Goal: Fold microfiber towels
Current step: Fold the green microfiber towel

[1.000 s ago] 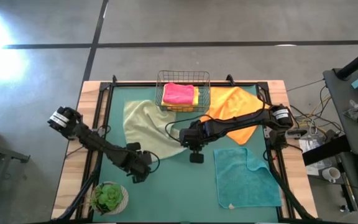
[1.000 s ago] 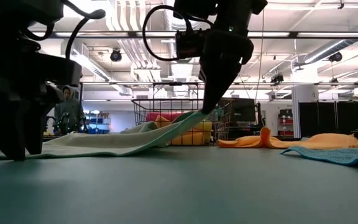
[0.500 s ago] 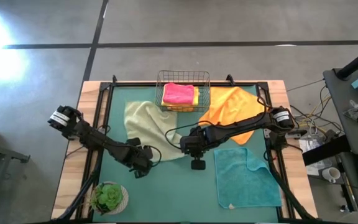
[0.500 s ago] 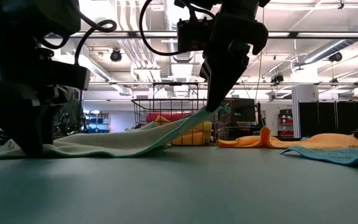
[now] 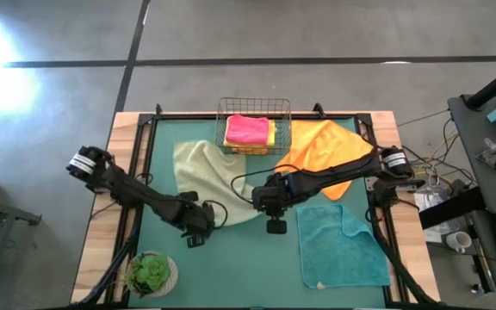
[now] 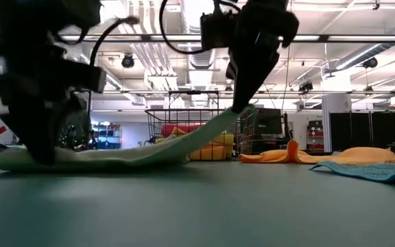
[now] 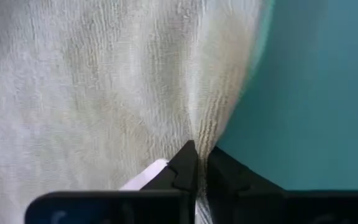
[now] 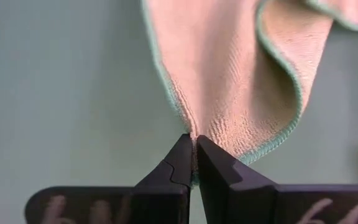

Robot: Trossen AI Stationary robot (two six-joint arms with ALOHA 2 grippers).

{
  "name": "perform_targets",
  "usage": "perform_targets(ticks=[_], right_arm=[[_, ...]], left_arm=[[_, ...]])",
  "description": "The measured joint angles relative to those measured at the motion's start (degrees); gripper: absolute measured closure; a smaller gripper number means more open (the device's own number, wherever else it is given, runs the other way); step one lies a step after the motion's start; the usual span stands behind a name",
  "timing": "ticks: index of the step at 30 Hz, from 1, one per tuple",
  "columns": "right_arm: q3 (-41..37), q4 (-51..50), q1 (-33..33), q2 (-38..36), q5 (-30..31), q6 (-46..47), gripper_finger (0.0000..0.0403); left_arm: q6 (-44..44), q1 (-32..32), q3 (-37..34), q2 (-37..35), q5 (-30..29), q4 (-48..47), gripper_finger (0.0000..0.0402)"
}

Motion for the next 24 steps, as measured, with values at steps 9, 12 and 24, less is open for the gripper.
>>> perform_targets(ticks=[9, 12, 24], right_arm=[[0.02, -1.23, 0.96, -9.11, 3.40, 3.42, 0.0394], [0.01, -1.38, 1.91, -12.59, 4.89, 4.44, 0.0394], [0.00, -1.73, 6.00, -26.81, 9.02, 8.83, 0.0394]], left_arm=[[3.44, -1.04, 16.07, -4.51, 7.75, -20.57, 0.0401], [3.41, -1.14, 22.93, -5.23, 7.79, -27.02, 0.0401], [3.38, -1.11, 45.44, -5.25, 7.91, -42.21, 0.0401]])
